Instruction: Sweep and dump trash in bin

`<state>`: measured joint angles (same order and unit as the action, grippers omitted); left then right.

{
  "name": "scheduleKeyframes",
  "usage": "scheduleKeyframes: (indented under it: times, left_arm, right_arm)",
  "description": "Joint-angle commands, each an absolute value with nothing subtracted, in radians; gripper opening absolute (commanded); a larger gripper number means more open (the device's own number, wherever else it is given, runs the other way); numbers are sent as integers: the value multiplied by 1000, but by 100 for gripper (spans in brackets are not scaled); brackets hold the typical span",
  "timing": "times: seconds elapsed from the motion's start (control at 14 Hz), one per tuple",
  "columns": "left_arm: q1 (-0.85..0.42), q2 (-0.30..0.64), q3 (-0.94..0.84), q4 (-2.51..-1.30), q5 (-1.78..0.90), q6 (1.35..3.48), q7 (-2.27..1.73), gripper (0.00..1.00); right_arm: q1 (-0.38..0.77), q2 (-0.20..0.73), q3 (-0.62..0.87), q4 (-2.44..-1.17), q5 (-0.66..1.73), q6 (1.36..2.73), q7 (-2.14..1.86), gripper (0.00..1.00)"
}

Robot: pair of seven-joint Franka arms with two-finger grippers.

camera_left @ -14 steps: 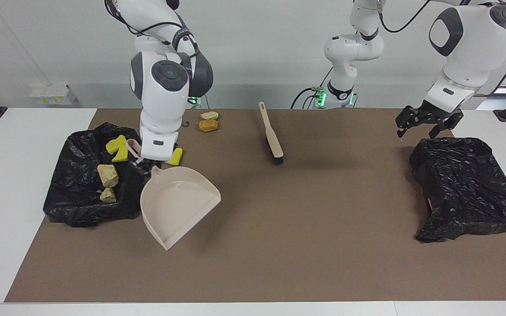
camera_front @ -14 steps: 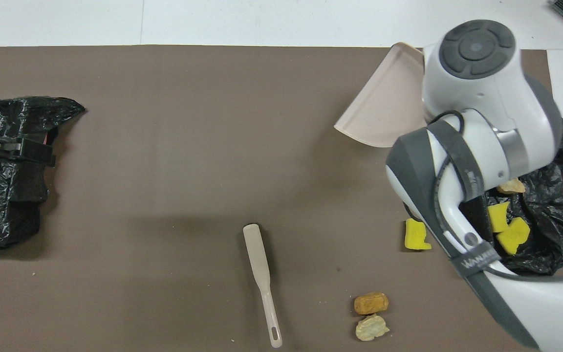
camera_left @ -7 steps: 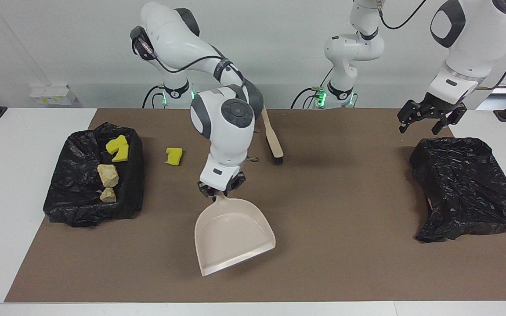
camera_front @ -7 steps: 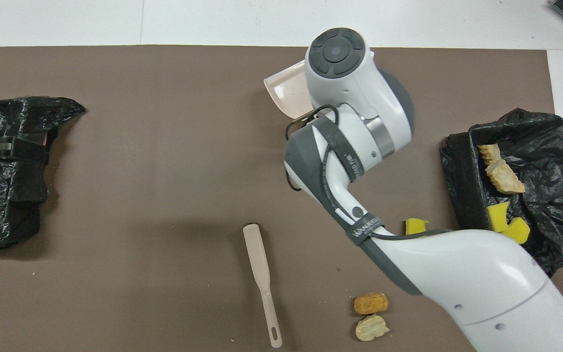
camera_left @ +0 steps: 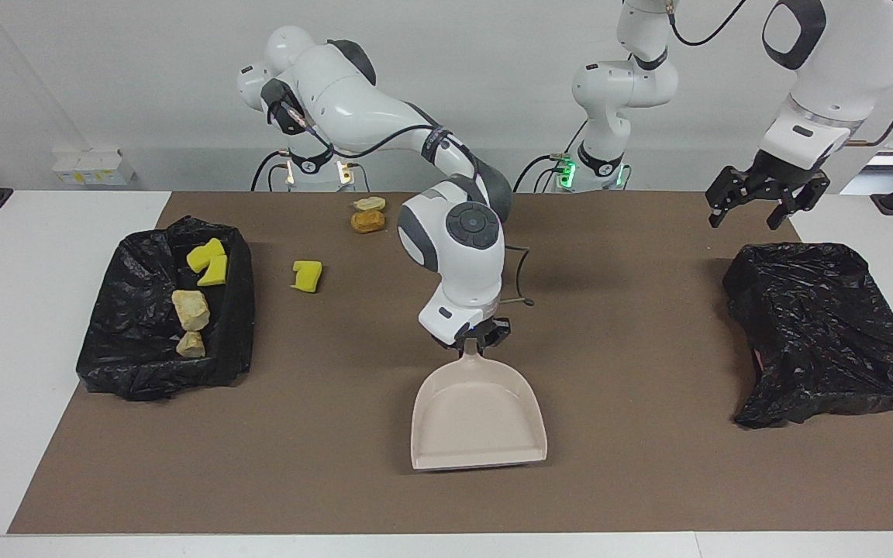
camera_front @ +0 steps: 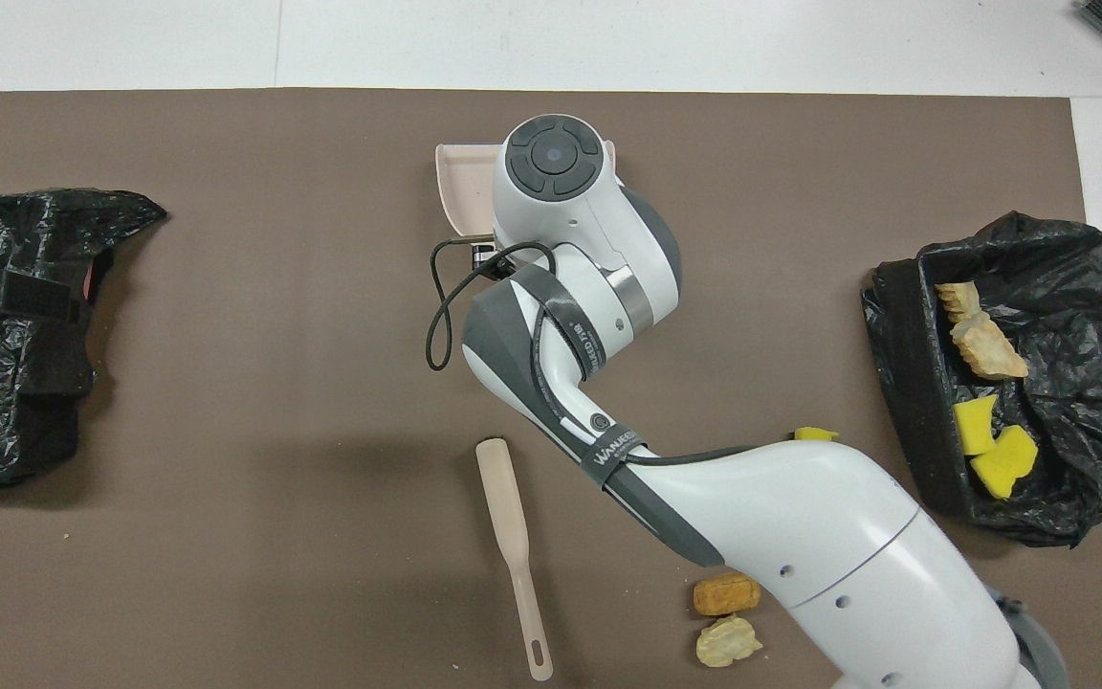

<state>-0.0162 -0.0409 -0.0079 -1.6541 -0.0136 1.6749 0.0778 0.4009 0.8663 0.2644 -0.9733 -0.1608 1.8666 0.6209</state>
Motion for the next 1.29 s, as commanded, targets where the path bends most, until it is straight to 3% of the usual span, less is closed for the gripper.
scheduleKeyframes:
  times: [0.0, 0.29, 0.36, 0.43, 0.57, 0.64, 0.79, 0.93, 1.22]
  left_arm:
    - [-8, -48, -15, -1652, -6, 1661, 77, 100]
    - [-11, -61, -15, -1658, -6, 1588, 72, 100]
    - [-12, -61, -15, -1658, -6, 1588, 75, 100]
    - [-9, -61, -15, -1658, -6, 1588, 77, 100]
    - [-6, -61, -15, -1657, -5, 1588, 77, 100]
    - [-6, -61, -15, -1657, -5, 1588, 75, 100]
    - [-6, -61, -15, -1657, -5, 1588, 77, 100]
    - [-6, -61, -15, -1657, -5, 1588, 77, 100]
    - [-15, -64, -17, -1660, -6, 1574, 74, 100]
  right_arm:
    - [425, 925, 259, -927, -137, 1898, 660, 0]
    - [420, 922, 259, -931, -138, 1882, 652, 0]
    - [419, 920, 259, -931, -140, 1888, 635, 13]
    - [419, 917, 258, -933, -140, 1888, 631, 15]
    - [423, 908, 244, -937, -153, 1887, 632, 36]
    - [429, 896, 242, -943, -172, 1884, 635, 53]
    - [434, 850, 250, -966, -208, 1870, 635, 100]
    - [434, 793, 253, -988, -198, 1859, 632, 100]
    - [422, 628, 273, -1159, -172, 1829, 629, 100]
